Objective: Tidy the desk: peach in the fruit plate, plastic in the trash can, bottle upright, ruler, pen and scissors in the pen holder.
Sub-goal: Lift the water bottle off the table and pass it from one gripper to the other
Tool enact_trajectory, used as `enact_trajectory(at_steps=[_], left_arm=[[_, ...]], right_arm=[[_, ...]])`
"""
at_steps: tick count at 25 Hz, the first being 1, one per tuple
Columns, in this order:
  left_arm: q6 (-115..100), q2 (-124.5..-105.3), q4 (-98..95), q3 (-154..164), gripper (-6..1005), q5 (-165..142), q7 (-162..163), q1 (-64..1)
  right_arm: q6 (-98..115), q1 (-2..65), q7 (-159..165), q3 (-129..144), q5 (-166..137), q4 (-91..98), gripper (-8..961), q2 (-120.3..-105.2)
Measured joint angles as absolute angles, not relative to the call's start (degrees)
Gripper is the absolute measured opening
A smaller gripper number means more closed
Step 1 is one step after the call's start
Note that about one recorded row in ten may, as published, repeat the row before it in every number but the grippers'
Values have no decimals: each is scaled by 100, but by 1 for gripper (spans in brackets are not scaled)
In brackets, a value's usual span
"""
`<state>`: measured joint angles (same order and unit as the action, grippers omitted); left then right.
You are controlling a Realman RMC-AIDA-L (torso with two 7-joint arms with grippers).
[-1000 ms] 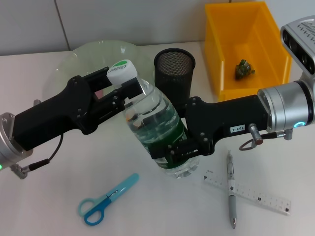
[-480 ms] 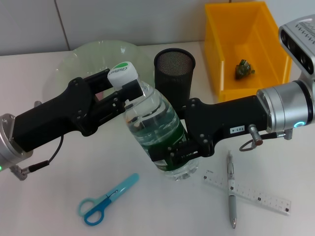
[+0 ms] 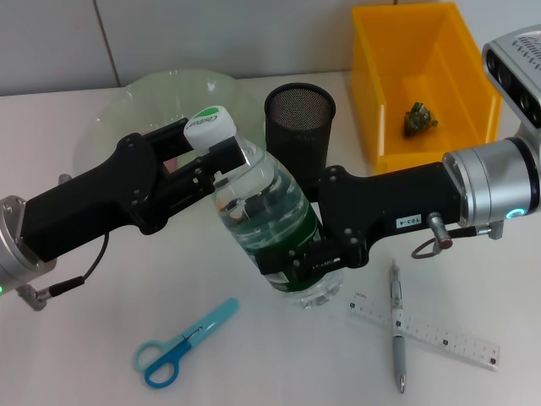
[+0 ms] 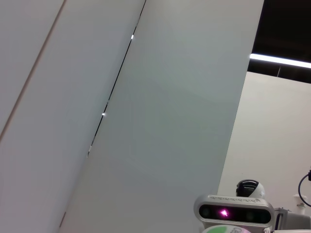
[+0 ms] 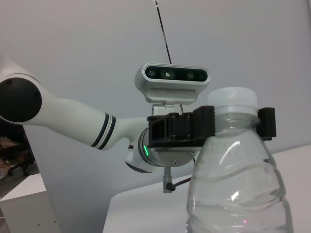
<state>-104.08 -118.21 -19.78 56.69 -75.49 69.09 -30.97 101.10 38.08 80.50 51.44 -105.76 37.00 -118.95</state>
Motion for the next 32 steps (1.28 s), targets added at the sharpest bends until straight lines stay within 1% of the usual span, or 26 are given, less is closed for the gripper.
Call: enact_trajectory(at_steps=[32], left_arm=[[-10391, -11812, -1977, 5666, 446, -7576, 6908, -3093]], right_arm=[[10049, 3823, 8075, 5159, -10562, 3788, 753, -11891]])
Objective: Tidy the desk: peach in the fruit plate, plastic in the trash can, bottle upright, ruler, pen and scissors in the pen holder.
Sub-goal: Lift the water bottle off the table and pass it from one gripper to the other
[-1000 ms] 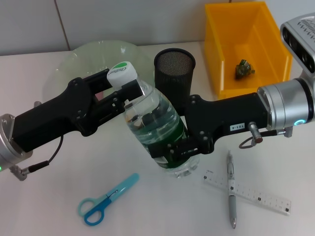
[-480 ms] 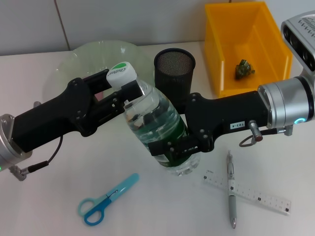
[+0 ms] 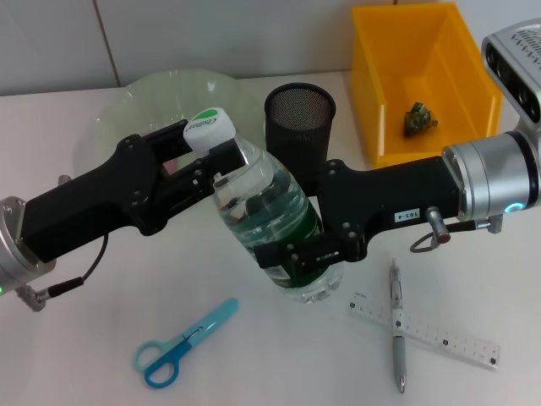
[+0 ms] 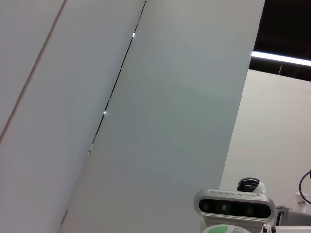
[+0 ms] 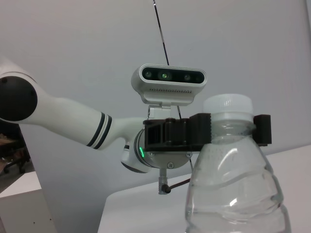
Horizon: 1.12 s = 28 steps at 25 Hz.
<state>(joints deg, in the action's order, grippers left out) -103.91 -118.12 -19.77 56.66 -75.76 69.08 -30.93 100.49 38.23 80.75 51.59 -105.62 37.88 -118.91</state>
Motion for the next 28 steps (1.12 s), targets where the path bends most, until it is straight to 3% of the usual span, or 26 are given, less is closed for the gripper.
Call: enact_trajectory(at_steps=[28], left_arm=[[-10476, -11812, -2249, 5508, 445, -7439, 7036, -3162]], right_arm=[[9365, 3750, 8037, 5908, -10600, 3715, 741, -11905]])
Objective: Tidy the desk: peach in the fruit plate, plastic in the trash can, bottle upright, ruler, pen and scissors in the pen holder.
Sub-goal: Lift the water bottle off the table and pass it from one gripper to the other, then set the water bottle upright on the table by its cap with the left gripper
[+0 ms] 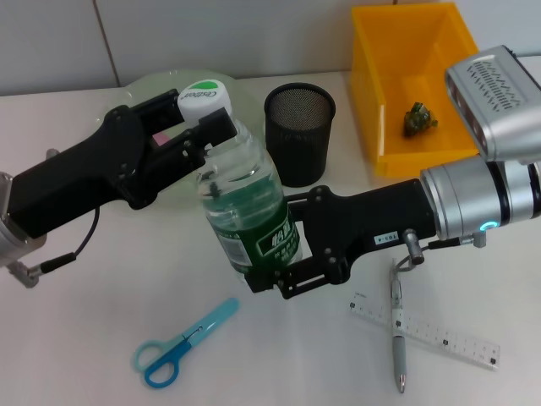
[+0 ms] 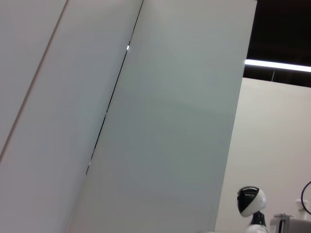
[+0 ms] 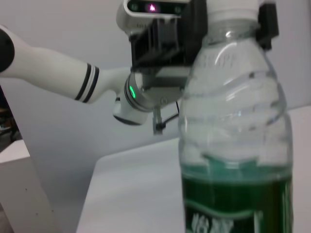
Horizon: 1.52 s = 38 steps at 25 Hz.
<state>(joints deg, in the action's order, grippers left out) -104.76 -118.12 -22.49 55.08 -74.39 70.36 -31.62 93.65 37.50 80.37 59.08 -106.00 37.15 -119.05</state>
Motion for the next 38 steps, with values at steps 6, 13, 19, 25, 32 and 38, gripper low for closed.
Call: enact_trajectory(at_steps=[6, 13, 19, 25, 32, 38], left_arm=[[-10529, -11812, -2301, 5451, 447, -7373, 7055, -3183], [-10589, -11794, -2449, 5329, 451, -7316, 7133, -3198], [-10539, -11759, -2452, 5236, 454, -7334, 7120, -3166], [-10407, -11743, -2453, 4977, 458, -7377, 6963, -2994], [-9840, -11824, -2358, 4843, 462, -7356, 6158, -2615], [-9608, -11855, -1710, 4390, 466, -7312, 5331, -2553]], right_arm=[[9173, 3720, 8044, 5984, -10614, 3709, 739, -11910], [9029, 3693, 8064, 6040, -10649, 3689, 736, -11909], [8861, 3601, 8056, 6031, -10649, 3638, 735, -11901], [8838, 3489, 8050, 5936, -10608, 3674, 736, -11894], [8882, 3345, 8051, 5636, -10581, 3711, 735, -11883], [8912, 3229, 8063, 5499, -10572, 3739, 734, -11886]])
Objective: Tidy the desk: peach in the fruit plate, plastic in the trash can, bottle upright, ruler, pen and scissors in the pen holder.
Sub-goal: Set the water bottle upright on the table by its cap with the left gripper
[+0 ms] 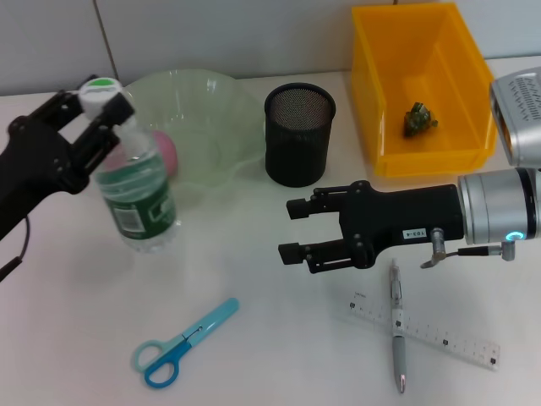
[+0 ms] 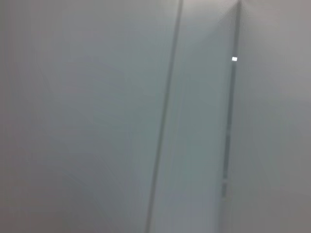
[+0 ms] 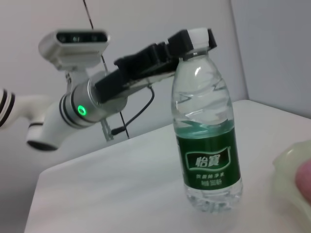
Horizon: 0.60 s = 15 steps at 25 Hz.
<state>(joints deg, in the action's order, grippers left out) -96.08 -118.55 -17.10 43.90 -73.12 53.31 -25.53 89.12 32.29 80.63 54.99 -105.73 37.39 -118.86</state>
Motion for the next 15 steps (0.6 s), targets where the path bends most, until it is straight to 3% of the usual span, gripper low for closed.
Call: enact_trajectory(at_steps=[15], left_arm=[[-9132, -11879, -788, 3667, 475, -7257, 3996, -2642]], right_arm=[[8848, 2975, 7822, 5460, -10595, 3835, 735, -11894]])
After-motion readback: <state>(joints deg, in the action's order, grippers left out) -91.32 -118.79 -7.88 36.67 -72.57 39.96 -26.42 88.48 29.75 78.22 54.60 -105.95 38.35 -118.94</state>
